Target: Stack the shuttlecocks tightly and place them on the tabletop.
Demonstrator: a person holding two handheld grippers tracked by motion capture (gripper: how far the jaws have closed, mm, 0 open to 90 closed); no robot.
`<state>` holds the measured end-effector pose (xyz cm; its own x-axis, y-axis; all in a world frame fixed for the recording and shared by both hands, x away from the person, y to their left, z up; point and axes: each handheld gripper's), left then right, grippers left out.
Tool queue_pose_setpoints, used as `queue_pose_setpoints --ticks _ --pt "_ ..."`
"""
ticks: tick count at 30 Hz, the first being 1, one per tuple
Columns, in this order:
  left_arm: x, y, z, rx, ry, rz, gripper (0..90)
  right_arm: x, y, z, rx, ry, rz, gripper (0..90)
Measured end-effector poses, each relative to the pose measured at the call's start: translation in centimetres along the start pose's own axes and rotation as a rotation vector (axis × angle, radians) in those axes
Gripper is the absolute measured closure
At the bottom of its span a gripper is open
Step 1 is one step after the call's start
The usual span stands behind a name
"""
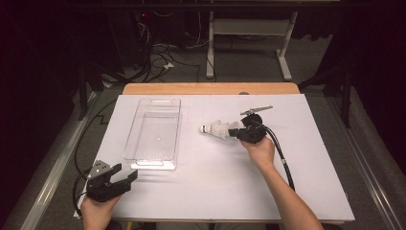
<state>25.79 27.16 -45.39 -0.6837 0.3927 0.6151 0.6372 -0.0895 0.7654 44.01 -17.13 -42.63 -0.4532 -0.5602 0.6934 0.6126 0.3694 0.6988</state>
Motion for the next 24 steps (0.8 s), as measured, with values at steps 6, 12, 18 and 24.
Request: queue_pose_setpoints --ticks 6,12,18,24 --pt "-0.01 0.01 0.00 -0.001 0.000 0.000 32.2 -0.33 -0.02 -0.07 -0.004 0.008 -0.006 90.0" --pt "-0.01 0.01 0.00 -0.001 0.000 0.000 32.2 -0.59 -0.02 0.13 -0.002 0.018 -0.012 90.0" --pt "-0.01 0.01 0.01 -0.001 0.000 0.000 32.2 -0.81 0.06 0.28 0.003 0.025 -0.018 90.0" --pt "-0.01 0.02 -0.01 -0.003 0.001 0.001 32.2 -0.93 0.13 0.37 0.002 0.031 -0.025 90.0"
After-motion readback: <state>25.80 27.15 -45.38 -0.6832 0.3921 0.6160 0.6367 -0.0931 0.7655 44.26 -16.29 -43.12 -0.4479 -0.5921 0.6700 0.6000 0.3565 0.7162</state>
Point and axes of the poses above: each handheld gripper's, and its own axes: x roughly backward along the jaws, y roughly out of its top, z roughly to its left, and after that the axes turned 4 degrees about x, right-handed
